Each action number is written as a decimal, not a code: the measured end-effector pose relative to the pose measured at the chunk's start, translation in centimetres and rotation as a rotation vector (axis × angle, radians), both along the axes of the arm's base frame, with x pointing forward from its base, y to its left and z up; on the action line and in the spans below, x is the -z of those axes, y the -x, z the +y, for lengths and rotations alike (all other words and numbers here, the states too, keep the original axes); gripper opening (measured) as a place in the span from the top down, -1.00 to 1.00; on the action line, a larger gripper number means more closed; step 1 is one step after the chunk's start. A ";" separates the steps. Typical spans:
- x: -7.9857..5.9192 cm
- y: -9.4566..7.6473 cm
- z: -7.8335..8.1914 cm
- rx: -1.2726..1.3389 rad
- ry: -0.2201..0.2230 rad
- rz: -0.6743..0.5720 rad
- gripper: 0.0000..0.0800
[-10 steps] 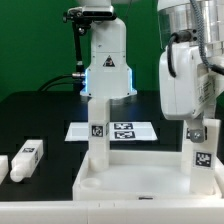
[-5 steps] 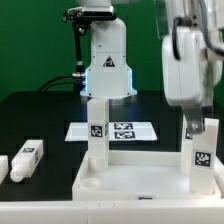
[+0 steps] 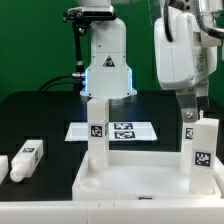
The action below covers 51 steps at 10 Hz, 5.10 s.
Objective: Assemble desk
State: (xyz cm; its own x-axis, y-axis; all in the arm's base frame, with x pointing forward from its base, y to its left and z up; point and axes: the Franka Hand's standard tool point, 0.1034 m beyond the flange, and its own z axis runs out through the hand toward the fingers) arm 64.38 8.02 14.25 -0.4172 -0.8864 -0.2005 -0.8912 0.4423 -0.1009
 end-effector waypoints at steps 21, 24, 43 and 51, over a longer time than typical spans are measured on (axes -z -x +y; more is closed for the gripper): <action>-1.8 7.0 -14.4 -1.524 0.313 -0.221 -0.62; 1.2 11.4 -19.3 -1.798 0.321 -0.186 -0.62; 13.1 17.9 -25.0 -1.798 0.202 0.037 -0.62; 10.6 19.1 -24.1 -1.840 0.228 -0.015 0.29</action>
Offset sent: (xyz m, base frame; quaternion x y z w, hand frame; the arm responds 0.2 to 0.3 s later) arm -0.0441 -0.0488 0.0158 0.0122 -0.0337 -0.0646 0.9973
